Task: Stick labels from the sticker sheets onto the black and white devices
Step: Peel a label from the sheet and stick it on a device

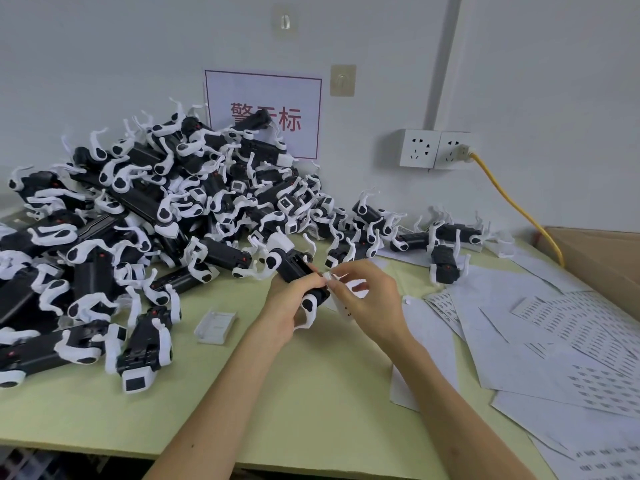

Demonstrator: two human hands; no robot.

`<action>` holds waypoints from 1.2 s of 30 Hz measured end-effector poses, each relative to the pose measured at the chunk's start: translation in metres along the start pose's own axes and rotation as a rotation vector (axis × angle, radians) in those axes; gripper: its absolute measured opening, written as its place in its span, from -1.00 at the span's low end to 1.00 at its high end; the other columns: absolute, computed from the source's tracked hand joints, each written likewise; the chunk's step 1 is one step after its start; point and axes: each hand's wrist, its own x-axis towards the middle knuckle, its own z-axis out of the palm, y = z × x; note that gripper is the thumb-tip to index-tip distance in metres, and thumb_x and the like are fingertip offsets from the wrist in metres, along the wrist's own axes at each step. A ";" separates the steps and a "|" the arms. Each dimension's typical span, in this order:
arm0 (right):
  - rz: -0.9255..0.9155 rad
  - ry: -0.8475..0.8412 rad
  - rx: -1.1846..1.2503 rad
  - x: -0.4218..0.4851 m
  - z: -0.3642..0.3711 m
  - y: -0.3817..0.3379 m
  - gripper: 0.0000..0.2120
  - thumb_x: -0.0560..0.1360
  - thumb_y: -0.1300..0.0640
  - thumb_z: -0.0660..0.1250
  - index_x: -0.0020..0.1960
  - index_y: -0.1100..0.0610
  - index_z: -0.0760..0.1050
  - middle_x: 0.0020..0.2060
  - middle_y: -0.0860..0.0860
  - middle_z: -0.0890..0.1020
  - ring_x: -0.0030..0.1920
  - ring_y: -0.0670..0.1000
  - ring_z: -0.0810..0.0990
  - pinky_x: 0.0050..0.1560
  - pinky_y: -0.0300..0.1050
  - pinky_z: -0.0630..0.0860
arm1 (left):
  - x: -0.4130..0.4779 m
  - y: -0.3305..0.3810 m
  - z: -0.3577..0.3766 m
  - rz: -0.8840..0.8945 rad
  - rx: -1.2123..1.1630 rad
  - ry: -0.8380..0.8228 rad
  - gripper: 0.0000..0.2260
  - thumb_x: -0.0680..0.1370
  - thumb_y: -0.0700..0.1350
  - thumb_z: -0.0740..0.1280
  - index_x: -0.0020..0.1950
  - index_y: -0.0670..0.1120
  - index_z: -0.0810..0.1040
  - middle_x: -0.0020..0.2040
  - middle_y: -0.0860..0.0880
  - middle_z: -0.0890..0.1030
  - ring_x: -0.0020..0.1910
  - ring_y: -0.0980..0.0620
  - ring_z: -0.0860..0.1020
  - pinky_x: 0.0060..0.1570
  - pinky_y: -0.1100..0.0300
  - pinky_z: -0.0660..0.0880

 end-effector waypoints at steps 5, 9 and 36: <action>0.033 -0.003 0.011 0.000 0.000 -0.001 -0.99 0.52 0.11 0.50 -0.08 0.02 0.70 -0.18 -0.22 0.70 -0.10 -0.16 0.67 -0.12 -0.35 0.51 | -0.004 0.001 0.003 0.077 0.067 -0.011 -0.86 0.23 -0.16 0.47 -0.36 0.10 0.66 -0.22 -0.02 0.70 -0.17 0.00 0.68 -0.02 0.13 0.59; 0.029 -0.002 -0.014 0.000 -0.001 0.000 -0.96 0.51 0.12 0.50 -0.13 0.04 0.70 -0.22 -0.17 0.70 -0.14 -0.13 0.66 -0.15 -0.32 0.51 | -0.005 0.002 0.004 0.115 0.119 -0.024 -0.85 0.24 -0.17 0.44 -0.36 0.10 0.67 -0.25 0.02 0.69 -0.22 0.07 0.67 -0.14 0.25 0.58; 0.194 -0.149 0.203 0.005 -0.013 -0.004 -0.92 0.49 0.13 0.54 -0.15 0.12 0.70 -0.17 0.00 0.73 -0.23 -0.03 0.66 -0.13 -0.03 0.61 | -0.003 0.001 -0.002 0.206 0.183 -0.145 -0.83 0.26 -0.19 0.40 -0.33 0.11 0.64 -0.25 0.06 0.65 -0.22 0.15 0.62 -0.22 0.35 0.55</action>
